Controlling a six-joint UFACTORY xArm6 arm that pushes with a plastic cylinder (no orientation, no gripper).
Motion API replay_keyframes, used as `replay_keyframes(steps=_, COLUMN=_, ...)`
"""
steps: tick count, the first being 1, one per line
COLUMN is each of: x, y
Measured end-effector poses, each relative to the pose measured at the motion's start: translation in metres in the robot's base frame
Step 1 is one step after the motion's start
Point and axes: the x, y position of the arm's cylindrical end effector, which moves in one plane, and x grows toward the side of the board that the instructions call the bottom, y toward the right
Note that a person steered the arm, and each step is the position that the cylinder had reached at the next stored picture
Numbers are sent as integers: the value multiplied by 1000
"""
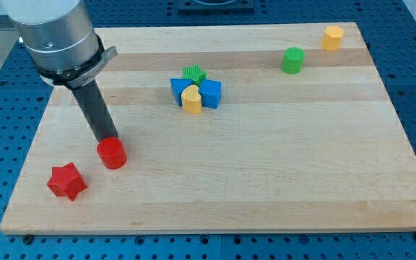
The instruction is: Slightly push the blue cube above
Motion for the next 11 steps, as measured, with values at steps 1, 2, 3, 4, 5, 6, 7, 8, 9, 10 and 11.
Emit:
replay_keyframes(steps=1, x=-1, y=0)
replay_keyframes(steps=2, x=-11, y=1)
replay_keyframes(steps=3, x=-37, y=12)
replay_keyframes(steps=4, x=-45, y=52)
replay_keyframes(steps=5, x=-45, y=90)
replay_keyframes(steps=6, x=-41, y=123)
replay_keyframes(steps=7, x=-45, y=156)
replay_keyframes(steps=8, x=-69, y=174)
replay_keyframes(steps=9, x=-90, y=176)
replay_keyframes(steps=10, x=-104, y=176)
replay_keyframes(steps=11, x=-124, y=176)
